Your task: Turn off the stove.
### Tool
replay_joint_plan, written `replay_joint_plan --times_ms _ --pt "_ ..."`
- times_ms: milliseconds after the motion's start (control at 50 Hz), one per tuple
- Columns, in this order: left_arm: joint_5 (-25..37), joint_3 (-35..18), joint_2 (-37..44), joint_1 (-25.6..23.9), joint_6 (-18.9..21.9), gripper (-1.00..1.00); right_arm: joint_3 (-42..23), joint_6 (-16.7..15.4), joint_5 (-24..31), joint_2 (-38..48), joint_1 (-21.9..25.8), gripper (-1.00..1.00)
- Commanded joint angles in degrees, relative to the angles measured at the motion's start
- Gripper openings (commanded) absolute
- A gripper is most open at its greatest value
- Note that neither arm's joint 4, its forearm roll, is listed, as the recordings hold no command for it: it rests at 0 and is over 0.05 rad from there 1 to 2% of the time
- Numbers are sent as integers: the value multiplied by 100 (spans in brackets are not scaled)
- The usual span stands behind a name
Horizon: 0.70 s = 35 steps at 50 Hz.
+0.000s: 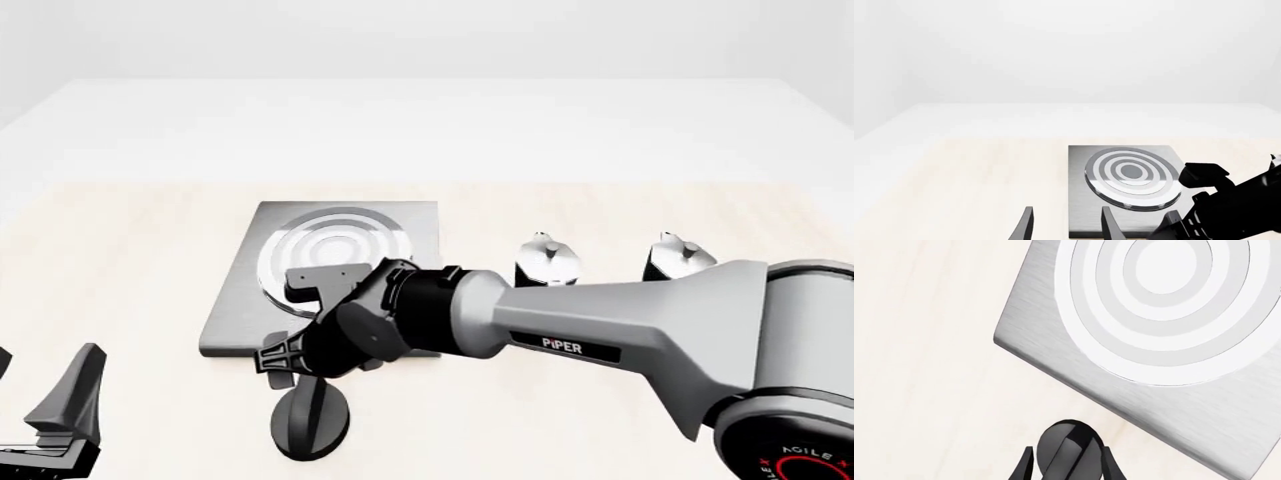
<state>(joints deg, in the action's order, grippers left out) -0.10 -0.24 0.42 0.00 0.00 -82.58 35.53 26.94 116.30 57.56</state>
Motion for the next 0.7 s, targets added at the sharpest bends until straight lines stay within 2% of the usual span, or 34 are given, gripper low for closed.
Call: replay_joint_plan --times_ms 20,700 --pt "0 0 0 0 0 100 -68 64 7 140 74 100" --pt "0 0 0 0 0 100 -182 231 -26 530 11 100"
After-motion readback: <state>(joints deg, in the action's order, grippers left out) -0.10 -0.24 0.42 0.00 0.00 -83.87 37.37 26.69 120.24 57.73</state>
